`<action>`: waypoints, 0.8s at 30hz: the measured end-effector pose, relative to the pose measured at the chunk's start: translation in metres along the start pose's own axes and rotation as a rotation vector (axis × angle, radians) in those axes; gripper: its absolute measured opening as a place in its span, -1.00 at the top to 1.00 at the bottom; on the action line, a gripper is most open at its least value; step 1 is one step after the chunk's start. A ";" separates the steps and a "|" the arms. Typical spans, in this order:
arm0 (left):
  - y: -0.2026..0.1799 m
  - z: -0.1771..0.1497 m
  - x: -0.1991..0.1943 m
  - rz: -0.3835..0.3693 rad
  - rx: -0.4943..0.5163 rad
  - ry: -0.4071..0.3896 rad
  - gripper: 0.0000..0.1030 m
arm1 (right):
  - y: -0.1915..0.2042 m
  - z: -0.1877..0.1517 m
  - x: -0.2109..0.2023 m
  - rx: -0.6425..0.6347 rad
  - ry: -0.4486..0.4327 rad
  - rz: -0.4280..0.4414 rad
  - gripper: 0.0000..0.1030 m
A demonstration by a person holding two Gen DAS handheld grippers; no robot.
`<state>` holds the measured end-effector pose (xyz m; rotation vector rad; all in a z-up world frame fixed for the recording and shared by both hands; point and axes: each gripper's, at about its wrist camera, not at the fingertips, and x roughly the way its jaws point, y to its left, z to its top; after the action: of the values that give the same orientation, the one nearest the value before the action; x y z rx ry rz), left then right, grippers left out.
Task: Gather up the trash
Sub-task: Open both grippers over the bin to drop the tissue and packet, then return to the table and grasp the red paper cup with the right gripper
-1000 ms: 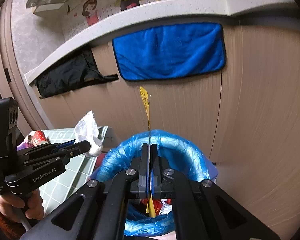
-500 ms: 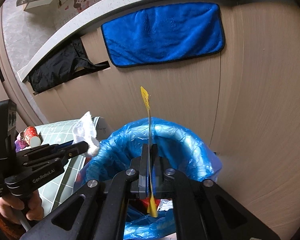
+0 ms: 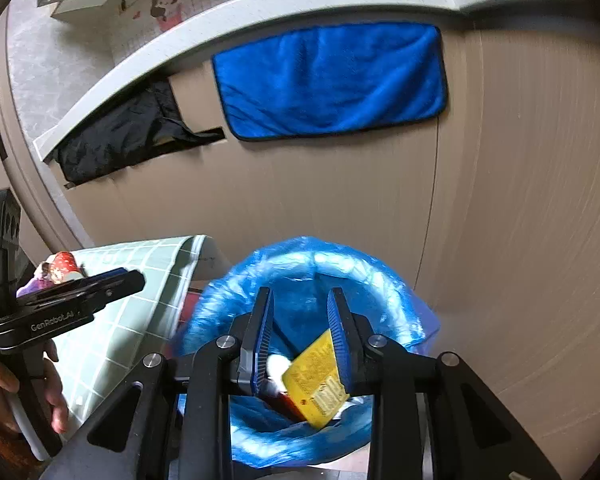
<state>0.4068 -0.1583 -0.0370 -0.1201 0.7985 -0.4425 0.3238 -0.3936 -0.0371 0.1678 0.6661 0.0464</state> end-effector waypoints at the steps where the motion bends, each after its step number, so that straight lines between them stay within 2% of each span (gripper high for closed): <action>1: 0.011 -0.004 -0.010 0.012 -0.013 -0.008 0.27 | 0.004 0.001 -0.003 -0.003 -0.005 0.006 0.48; 5: 0.053 -0.018 -0.049 0.059 -0.046 -0.037 0.27 | 0.038 0.007 -0.015 -0.030 -0.032 0.066 0.45; 10: 0.129 -0.037 -0.109 0.171 -0.112 -0.119 0.27 | 0.109 0.010 -0.011 -0.100 -0.021 0.223 0.29; 16: 0.237 -0.065 -0.161 0.285 -0.256 -0.163 0.24 | 0.231 0.007 0.023 -0.273 0.061 0.379 0.29; 21: 0.294 -0.084 -0.193 0.318 -0.297 -0.170 0.23 | 0.321 0.001 0.067 -0.426 0.146 0.497 0.29; 24: 0.323 -0.093 -0.210 0.338 -0.328 -0.184 0.23 | 0.362 0.002 0.099 -0.501 0.168 0.503 0.20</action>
<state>0.3208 0.2282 -0.0489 -0.3208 0.6879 0.0227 0.4070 -0.0276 -0.0341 -0.1582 0.7468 0.7106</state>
